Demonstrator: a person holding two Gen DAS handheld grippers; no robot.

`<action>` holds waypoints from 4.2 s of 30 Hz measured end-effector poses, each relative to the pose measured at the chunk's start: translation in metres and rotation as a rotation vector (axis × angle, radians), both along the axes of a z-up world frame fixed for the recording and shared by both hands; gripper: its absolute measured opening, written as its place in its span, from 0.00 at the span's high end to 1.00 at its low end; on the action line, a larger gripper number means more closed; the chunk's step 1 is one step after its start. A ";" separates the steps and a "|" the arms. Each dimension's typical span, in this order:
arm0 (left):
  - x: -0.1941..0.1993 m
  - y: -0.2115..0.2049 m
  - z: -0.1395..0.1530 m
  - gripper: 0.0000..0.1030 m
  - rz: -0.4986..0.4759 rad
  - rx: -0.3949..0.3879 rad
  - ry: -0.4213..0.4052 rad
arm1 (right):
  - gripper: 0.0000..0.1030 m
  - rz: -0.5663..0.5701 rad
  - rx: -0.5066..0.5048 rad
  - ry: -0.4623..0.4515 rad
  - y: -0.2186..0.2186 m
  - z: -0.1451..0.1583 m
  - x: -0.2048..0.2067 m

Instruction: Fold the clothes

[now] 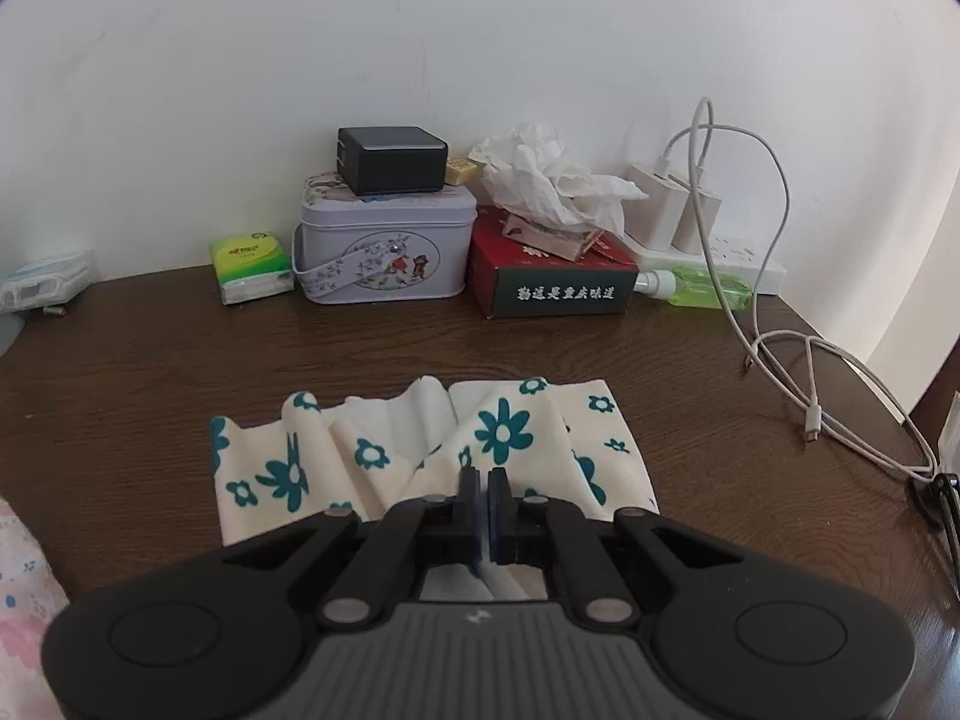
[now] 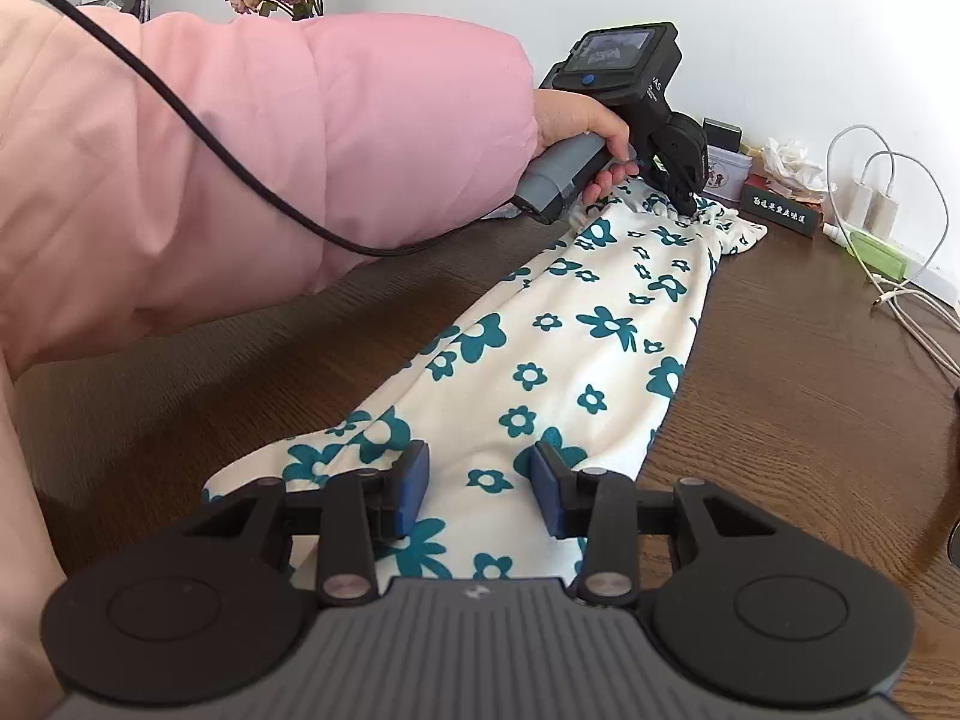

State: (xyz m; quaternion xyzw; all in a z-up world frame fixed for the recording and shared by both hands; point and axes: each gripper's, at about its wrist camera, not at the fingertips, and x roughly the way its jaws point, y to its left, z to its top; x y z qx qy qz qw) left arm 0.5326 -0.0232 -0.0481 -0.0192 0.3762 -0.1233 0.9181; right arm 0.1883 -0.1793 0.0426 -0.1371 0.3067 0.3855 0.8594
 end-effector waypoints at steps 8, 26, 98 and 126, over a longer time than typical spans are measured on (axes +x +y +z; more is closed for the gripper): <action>-0.030 0.041 0.047 0.49 0.047 -0.104 -0.049 | 0.62 0.008 0.008 0.004 -0.006 0.001 0.004; -0.121 0.058 0.047 0.50 0.148 -0.272 0.264 | 0.61 0.014 -0.011 -0.018 -0.006 0.002 0.004; -0.115 0.131 -0.047 0.97 0.397 -1.027 0.095 | 0.61 0.015 -0.007 -0.021 -0.016 0.006 0.005; -0.106 0.110 -0.022 0.58 0.314 -0.843 0.327 | 0.60 0.005 -0.012 -0.019 -0.014 0.008 0.005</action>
